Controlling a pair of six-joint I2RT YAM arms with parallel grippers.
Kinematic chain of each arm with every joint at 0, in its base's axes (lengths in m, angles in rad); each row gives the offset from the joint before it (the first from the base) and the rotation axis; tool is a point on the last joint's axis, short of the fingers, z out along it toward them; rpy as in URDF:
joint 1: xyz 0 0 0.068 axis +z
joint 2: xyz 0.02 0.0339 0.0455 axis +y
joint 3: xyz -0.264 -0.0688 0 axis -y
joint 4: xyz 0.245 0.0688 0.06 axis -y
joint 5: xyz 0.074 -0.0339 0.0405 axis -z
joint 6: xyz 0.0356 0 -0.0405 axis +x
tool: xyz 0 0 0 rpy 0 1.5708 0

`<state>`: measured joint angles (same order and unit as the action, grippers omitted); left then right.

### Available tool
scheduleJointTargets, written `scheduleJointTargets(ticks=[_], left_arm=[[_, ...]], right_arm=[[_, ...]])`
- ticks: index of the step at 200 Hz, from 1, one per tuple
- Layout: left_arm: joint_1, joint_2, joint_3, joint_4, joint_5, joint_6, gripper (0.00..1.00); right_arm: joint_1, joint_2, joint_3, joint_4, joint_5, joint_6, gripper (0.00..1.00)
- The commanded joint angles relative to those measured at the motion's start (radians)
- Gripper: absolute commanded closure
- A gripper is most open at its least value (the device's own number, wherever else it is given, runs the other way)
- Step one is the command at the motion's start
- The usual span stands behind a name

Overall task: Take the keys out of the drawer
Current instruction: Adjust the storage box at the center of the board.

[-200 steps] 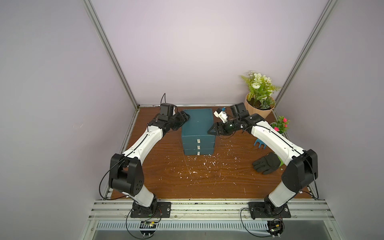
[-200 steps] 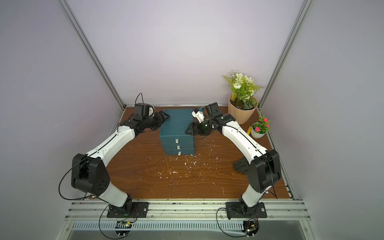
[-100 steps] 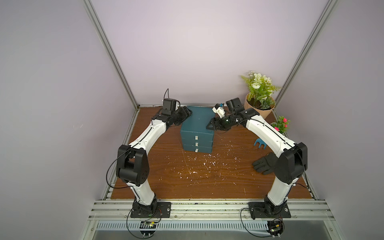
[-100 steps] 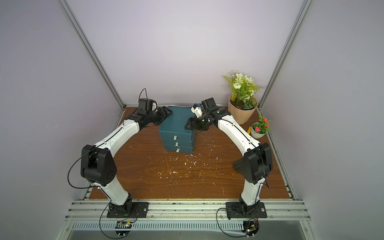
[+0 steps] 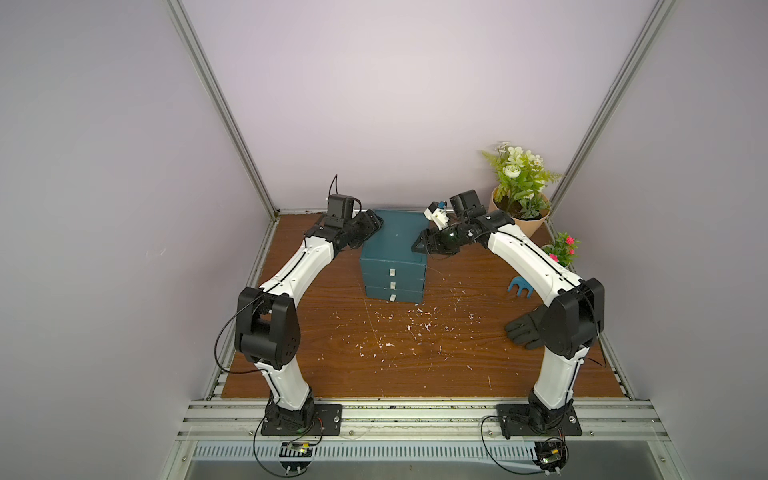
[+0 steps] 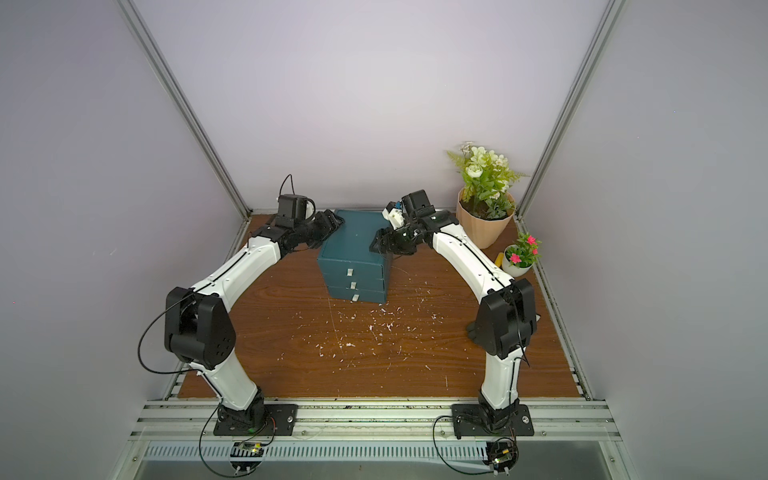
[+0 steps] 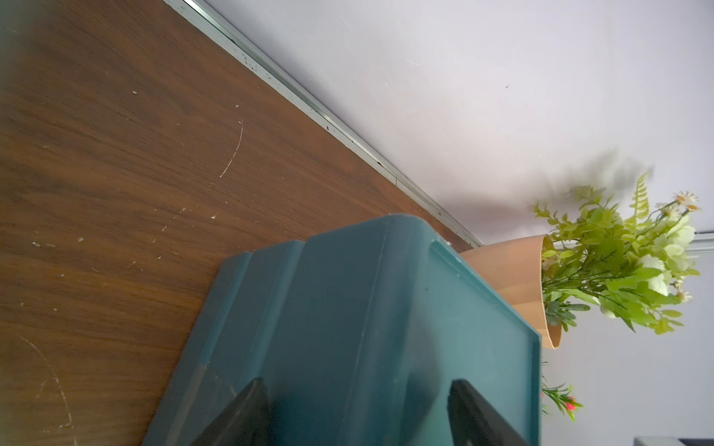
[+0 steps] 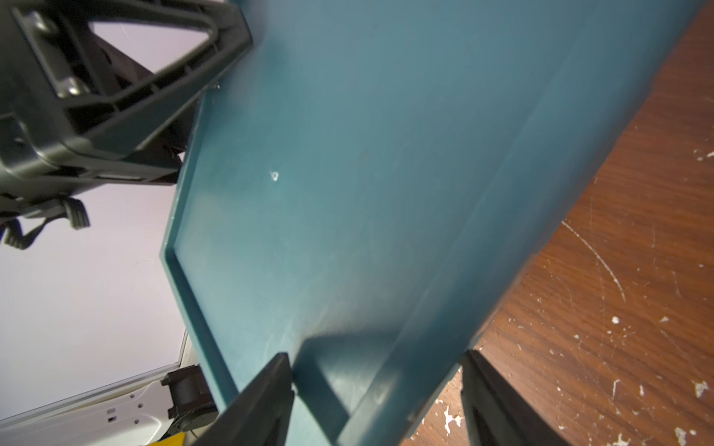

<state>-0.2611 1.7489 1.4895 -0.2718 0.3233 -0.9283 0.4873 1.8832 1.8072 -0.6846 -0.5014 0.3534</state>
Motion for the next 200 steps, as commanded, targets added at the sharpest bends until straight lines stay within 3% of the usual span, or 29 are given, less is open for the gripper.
scheduleJointTargets(ticks=[1,109,157,200], left_arm=[[-0.029,-0.049,-0.001,0.023,0.006,-0.023,0.24],[-0.014,-0.135,-0.07,0.01,-0.053,-0.024,0.24],[-0.02,-0.248,0.055,-0.111,-0.225,0.064,0.23],[-0.172,-0.472,-0.116,-0.117,-0.419,-0.026,0.27]], right_arm=[[0.007,0.015,0.037,0.079,0.006,-0.018,0.31],[-0.009,0.016,0.052,0.061,0.026,-0.036,0.31],[-0.009,0.01,0.244,-0.028,0.07,-0.046,0.27],[-0.009,-0.036,0.293,-0.06,0.161,0.015,0.26]])
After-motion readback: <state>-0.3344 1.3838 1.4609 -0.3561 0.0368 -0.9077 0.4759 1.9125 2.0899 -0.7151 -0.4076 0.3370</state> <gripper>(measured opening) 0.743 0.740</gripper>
